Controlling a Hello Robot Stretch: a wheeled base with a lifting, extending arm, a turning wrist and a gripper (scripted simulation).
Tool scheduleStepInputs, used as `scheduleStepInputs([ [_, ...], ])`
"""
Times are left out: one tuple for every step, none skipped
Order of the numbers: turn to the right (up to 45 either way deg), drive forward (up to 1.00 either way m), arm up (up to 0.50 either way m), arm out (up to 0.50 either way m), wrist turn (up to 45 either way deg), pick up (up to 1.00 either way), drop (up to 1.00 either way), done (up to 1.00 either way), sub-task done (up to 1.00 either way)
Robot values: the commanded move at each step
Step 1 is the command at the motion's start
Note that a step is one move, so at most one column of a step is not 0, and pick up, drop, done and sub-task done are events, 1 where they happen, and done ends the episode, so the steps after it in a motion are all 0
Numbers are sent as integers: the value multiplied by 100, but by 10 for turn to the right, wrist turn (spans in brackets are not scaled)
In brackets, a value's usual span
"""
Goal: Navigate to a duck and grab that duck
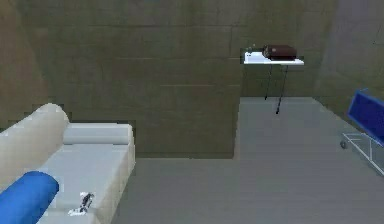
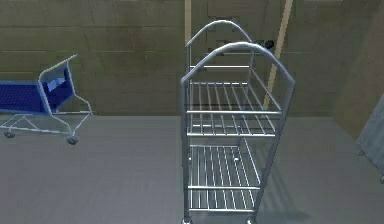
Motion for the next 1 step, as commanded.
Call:
scheduleStepInputs([
  [120,0,0,0,0,0,0,0,0],
])
